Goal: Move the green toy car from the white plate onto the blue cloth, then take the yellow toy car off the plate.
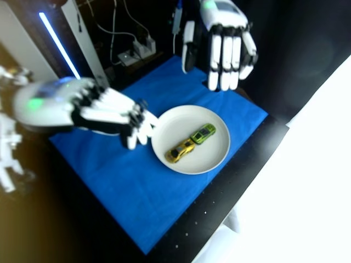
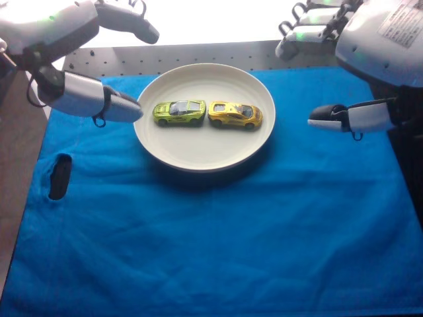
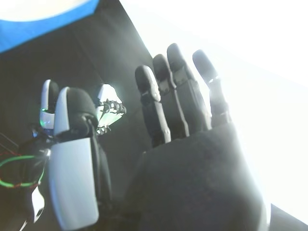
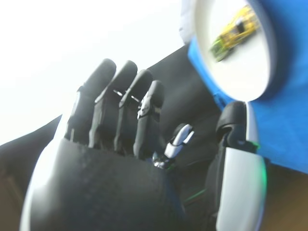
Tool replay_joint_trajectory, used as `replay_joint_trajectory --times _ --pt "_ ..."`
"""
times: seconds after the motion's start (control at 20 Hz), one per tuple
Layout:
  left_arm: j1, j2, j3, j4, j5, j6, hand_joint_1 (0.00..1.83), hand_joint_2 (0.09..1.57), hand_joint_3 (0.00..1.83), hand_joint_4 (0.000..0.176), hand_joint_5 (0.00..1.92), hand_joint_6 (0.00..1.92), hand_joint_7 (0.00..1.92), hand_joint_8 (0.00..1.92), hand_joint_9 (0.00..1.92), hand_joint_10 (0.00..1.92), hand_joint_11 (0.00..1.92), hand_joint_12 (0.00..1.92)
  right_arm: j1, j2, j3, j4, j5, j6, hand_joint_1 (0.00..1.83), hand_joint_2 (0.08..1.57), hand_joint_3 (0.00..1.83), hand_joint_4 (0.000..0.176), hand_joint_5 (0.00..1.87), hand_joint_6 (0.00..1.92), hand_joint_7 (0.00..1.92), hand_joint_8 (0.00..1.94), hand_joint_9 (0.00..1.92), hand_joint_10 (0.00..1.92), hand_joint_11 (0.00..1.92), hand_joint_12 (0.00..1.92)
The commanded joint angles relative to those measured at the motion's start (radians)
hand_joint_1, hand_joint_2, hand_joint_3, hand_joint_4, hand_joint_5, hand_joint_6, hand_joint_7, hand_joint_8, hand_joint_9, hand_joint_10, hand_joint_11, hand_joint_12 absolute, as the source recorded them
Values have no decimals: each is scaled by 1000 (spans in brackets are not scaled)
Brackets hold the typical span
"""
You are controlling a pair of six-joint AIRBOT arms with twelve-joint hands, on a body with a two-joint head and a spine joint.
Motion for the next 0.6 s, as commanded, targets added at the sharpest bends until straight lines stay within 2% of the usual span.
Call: replay_joint_trajectory --times 0.0,0.05,0.1,0.15,0.2,0.3,0.4,0.45,0.55 --pt "-16 -7 3 -6 -93 6 872 927 3 20 528 79 465 23 283 296 0 1298 15 -1 4 10 109 -4 848 918 26 0 514 459 527 357 282 828 0 1519" --pt "-16 -10 3 -6 -82 17 824 952 0 16 500 55 497 30 228 546 0 1427 15 -1 4 10 108 -5 815 927 11 0 525 455 542 393 300 927 0 1585" --pt "-17 -13 3 -6 -73 27 803 957 0 24 485 48 513 39 146 751 0 1475 15 -1 4 10 108 -5 833 927 4 0 531 474 504 582 309 1080 59 1672" --pt "-21 -18 5 -6 -64 36 807 963 1 15 498 61 539 62 128 950 0 1575 15 -1 4 10 107 -5 863 925 1 0 529 547 445 890 310 1273 143 1761" --pt "-29 -28 14 -6 -49 38 813 979 3 0 522 83 571 97 158 1047 0 1646 15 -1 4 10 107 -5 868 928 1 0 526 608 424 1061 339 1371 222 1794" --pt "-49 -55 39 -5 -16 40 820 969 0 0 556 118 591 153 212 1134 2 1734 15 -1 4 11 107 -5 779 950 4 0 468 729 399 1195 315 1512 215 1904" --pt "-79 -92 74 14 37 40 922 966 0 0 507 220 412 645 172 1289 0 1782 15 -1 4 11 107 -5 856 990 5 0 480 779 435 1232 350 1551 247 1920" --pt "-94 -107 87 26 61 40 920 959 0 0 485 236 393 701 198 1219 0 1745 15 -1 4 11 107 -5 913 1000 4 0 512 781 467 1183 386 1499 301 1889" --pt "-114 -125 105 43 94 40 940 950 0 0 546 176 534 505 344 979 38 1671 15 -1 4 11 107 -5 939 1008 3 0 521 863 495 1145 413 1483 332 1909"
